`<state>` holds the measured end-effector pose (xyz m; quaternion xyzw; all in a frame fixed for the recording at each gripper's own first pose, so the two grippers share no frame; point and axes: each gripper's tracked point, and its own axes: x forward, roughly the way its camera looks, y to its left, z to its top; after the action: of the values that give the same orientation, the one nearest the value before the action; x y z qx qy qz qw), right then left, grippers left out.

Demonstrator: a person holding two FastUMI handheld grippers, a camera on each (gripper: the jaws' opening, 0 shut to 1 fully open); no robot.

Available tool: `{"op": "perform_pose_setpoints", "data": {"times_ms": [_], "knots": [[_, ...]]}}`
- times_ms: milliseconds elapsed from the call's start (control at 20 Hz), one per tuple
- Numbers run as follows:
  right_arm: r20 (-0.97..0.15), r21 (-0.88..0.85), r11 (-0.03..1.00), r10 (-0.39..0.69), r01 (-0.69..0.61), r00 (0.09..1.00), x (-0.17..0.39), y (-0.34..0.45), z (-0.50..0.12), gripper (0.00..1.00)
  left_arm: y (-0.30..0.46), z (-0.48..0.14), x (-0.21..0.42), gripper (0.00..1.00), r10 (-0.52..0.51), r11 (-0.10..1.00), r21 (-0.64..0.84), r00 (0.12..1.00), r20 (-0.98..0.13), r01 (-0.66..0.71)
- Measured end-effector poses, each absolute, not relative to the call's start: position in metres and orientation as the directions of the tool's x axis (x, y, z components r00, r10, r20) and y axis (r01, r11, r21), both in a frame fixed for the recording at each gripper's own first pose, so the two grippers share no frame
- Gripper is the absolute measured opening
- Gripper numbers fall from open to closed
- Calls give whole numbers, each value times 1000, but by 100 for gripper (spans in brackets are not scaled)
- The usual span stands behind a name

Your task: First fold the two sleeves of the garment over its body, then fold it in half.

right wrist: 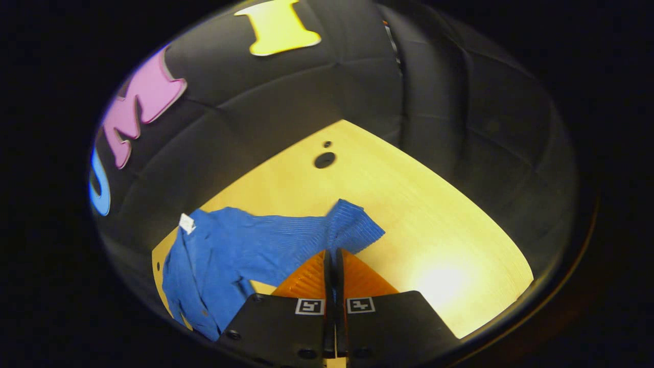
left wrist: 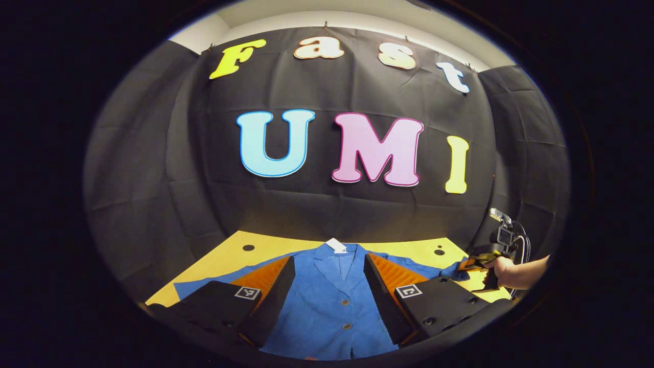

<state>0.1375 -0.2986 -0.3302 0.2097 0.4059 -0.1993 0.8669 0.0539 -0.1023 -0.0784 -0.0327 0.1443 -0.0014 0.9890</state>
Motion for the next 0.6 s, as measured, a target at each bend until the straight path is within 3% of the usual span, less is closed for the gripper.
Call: {"op": "perform_pose_setpoints", "data": {"times_ms": [300,500,600], "knots": [[-715,345,909,94,233,693,257,-59,-295,1,7,-92,6,78,166,981,-46,942,-292,-187],[-715,370,928,255,42,651,297,117,-324,1,93,-118,-12,77,277,953,-29,903,-328,-303],[-749,321,947,247,10,615,301,171,-359,5,128,-136,-6,78,300,937,-68,888,-348,-343]]}}
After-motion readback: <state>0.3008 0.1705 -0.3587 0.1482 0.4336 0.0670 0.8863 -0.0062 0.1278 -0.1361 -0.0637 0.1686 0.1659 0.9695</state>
